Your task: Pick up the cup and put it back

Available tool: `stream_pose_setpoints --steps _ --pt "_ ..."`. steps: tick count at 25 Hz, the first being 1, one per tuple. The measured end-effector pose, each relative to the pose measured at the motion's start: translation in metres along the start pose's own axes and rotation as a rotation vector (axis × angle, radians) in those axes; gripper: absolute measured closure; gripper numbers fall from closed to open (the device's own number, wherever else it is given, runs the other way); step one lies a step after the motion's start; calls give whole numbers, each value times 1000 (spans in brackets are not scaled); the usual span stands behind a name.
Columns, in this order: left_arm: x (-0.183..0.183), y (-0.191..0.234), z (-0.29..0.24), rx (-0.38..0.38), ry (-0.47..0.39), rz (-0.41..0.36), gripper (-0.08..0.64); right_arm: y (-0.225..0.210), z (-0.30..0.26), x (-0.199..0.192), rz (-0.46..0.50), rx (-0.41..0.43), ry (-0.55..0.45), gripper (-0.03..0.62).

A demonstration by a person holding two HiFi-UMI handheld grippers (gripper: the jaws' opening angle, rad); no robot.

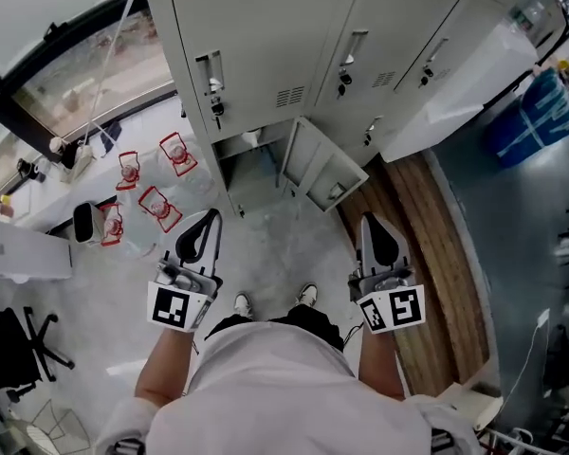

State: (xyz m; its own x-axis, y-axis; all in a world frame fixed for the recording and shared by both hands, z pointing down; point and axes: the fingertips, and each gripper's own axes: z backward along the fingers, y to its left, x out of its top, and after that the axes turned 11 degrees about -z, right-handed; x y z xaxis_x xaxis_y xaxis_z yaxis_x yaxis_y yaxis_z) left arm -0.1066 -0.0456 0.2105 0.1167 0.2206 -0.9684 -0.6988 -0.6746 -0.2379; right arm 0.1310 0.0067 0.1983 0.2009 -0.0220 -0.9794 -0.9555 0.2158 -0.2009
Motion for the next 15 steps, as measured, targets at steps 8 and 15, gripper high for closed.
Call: stream_pose_setpoints --steps 8,15 --pt "6 3 -48 148 12 -31 538 -29 -60 21 54 218 14 575" --pt "-48 0 -68 137 57 4 537 -30 -83 -22 56 254 74 575"
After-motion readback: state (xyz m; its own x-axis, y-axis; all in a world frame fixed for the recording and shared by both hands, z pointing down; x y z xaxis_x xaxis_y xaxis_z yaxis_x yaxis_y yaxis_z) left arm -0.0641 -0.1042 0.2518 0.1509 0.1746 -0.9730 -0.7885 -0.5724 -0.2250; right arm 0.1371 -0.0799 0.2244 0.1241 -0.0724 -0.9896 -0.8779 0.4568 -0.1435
